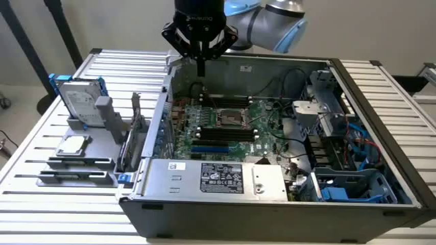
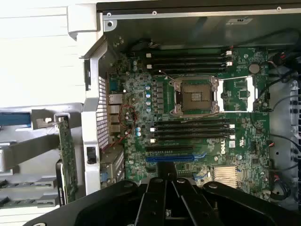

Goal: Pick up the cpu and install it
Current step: 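Reach for the cpu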

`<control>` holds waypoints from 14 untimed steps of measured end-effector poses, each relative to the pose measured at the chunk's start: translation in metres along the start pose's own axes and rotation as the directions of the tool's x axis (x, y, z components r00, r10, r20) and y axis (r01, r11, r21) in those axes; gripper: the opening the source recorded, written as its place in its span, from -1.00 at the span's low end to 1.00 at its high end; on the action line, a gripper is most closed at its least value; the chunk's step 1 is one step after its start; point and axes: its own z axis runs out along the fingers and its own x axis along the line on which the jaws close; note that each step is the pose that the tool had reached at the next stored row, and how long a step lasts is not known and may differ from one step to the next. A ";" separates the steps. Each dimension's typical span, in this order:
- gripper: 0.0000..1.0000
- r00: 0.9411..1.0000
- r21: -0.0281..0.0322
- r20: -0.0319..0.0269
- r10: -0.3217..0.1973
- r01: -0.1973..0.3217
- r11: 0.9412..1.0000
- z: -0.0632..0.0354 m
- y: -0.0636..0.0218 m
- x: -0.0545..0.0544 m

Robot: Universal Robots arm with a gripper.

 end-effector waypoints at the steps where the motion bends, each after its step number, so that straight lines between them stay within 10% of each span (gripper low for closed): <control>1: -0.79 1.000 0.000 0.000 0.000 0.000 1.000 0.0000 0.0000 0.000; 14: -0.79 1.000 0.000 0.000 0.000 0.000 1.000 -0.0001 -0.0001 0.001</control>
